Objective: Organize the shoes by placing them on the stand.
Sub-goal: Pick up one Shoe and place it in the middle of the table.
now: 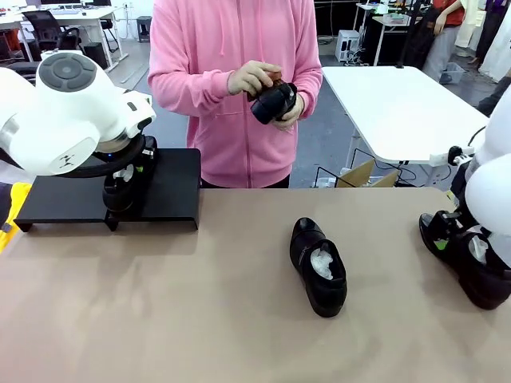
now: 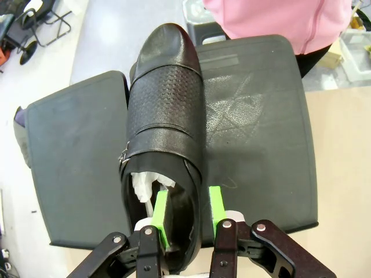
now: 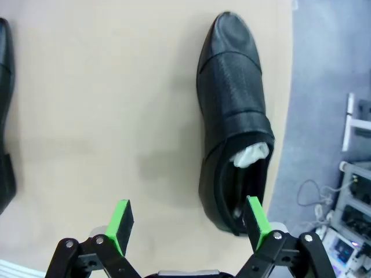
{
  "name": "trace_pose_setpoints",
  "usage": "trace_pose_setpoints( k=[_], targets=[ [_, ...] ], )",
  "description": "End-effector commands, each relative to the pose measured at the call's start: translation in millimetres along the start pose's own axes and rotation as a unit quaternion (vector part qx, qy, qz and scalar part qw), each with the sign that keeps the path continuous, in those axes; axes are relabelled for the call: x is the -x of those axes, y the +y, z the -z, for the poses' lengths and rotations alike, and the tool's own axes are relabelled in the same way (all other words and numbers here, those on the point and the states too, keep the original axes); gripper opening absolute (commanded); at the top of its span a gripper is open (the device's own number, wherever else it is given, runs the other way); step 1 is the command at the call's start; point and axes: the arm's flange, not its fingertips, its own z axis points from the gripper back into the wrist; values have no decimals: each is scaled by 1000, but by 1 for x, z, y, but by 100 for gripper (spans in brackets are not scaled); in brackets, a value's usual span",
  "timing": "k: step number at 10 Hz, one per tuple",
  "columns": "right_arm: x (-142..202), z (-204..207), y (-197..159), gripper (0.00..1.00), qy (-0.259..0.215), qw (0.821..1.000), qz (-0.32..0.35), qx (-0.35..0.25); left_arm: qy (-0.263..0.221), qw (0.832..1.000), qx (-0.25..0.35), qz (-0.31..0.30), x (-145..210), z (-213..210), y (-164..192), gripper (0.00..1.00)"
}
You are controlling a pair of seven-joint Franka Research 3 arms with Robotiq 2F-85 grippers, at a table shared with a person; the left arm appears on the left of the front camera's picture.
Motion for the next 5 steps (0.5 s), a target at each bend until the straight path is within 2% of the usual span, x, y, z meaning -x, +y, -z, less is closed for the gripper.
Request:
trace_pose_setpoints(
  k=[1,5],
  targets=[
    [-5,28,-9,100,-7,1000,18,-9,-7,1000,-5,2,-1,0,1,37],
    [-5,56,-33,100,17,999,35,-35,-7,1000,-5,2,-1,0,1,37]
  ],
)
